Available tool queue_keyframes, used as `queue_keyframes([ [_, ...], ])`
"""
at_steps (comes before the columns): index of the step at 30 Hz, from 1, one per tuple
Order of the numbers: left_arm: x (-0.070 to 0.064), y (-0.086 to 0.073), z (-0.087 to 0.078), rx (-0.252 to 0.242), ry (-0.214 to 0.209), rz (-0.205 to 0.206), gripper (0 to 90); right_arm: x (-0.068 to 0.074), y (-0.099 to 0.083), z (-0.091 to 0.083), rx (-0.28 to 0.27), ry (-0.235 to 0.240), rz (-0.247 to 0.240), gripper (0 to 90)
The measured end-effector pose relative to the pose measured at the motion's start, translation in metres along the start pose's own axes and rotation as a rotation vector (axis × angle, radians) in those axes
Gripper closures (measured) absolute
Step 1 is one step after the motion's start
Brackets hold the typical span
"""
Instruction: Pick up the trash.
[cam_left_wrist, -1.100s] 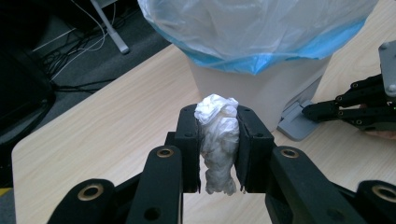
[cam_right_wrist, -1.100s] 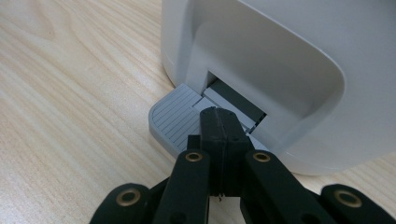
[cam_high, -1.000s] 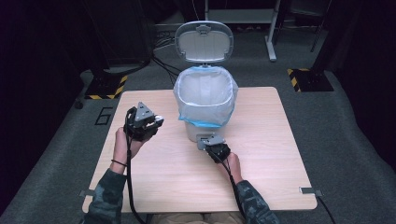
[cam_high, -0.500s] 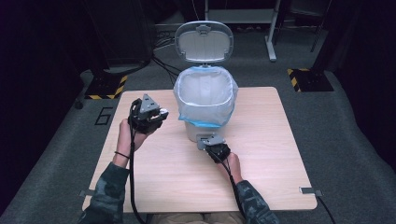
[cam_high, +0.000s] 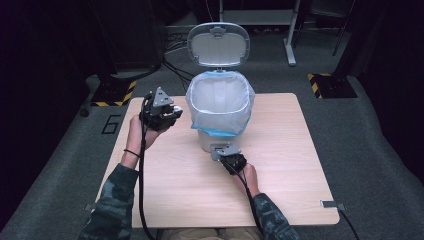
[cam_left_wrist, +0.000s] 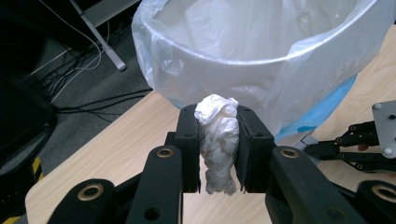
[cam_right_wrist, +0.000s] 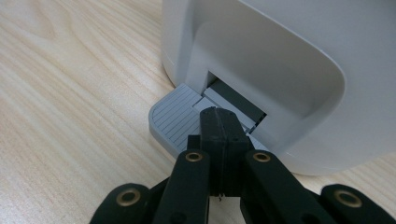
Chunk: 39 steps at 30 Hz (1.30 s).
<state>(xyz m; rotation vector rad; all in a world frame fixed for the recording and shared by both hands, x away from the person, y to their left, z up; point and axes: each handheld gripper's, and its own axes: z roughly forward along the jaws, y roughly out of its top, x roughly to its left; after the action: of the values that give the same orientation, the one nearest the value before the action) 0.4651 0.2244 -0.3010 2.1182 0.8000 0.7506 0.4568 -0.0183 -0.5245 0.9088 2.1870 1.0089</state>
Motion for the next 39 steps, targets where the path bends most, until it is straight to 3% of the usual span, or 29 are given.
queue_keyframes([
  [15,0.004,0.032,0.005,-0.004,-0.013,0.019,73.1,0.000,0.000,0.000,-0.002,-0.010,-0.007,90.0],
  [25,0.005,0.054,0.016,0.009,-0.031,0.056,73.1,0.000,0.000,0.000,-0.002,-0.011,-0.008,90.0],
  [39,0.006,0.071,0.032,0.037,-0.047,0.061,73.1,0.000,0.000,-0.001,0.001,-0.005,-0.011,90.0],
])
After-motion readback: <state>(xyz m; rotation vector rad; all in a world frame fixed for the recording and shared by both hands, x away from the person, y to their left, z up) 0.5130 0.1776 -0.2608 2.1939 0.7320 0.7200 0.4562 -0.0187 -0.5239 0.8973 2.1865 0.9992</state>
